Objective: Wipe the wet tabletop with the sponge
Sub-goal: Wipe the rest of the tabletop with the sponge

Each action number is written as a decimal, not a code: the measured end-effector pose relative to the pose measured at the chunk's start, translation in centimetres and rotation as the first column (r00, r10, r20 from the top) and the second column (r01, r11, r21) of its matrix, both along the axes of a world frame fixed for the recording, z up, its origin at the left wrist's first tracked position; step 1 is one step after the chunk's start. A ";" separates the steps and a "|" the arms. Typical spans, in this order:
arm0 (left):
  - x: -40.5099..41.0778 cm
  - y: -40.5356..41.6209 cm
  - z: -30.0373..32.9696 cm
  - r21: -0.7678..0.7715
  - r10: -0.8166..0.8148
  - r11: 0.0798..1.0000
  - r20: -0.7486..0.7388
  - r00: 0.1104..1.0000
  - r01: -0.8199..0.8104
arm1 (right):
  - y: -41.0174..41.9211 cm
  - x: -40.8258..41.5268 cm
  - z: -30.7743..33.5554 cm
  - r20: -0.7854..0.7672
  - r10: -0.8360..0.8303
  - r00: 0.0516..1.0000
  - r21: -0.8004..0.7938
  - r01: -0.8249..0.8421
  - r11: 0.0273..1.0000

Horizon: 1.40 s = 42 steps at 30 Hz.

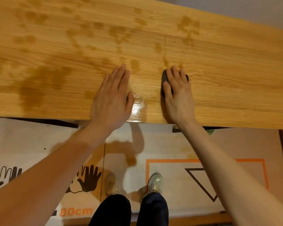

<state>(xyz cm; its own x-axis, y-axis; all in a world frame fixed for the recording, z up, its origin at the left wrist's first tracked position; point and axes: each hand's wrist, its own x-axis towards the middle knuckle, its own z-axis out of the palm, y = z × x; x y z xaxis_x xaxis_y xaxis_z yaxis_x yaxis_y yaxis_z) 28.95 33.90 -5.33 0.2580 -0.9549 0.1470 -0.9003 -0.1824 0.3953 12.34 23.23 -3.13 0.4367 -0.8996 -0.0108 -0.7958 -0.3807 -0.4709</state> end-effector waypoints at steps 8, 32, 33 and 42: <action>0.0 0.1 -0.2 0.035 -0.006 0.999 0.025 1.000 0.005 | 9.6 -0.9 -0.1 0.039 0.151 0.988 0.002 -0.151 0.989; 0.0 0.1 -0.3 -0.012 0.002 1.000 -0.018 1.000 -0.002 | -1.0 -5.2 0.1 -0.138 -0.120 0.983 -0.116 0.104 0.988; 0.0 0.1 -0.3 -0.004 0.006 1.000 -0.013 1.000 -0.006 | -0.5 -4.0 -0.1 -0.123 -0.160 0.979 -0.136 0.143 0.980; -0.1 0.2 0.1 -0.007 0.005 1.000 -0.016 1.000 -0.005 | -0.1 1.7 -0.5 -0.163 0.300 0.940 -0.115 -0.320 0.941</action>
<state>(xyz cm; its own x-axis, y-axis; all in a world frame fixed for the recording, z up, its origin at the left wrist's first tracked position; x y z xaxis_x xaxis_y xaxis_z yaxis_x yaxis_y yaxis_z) 28.81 34.10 -5.20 0.2653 -0.9525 0.1493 -0.8929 -0.1843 0.4108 13.99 23.12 -3.62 0.6968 -0.7170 0.0213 -0.6825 -0.6719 -0.2877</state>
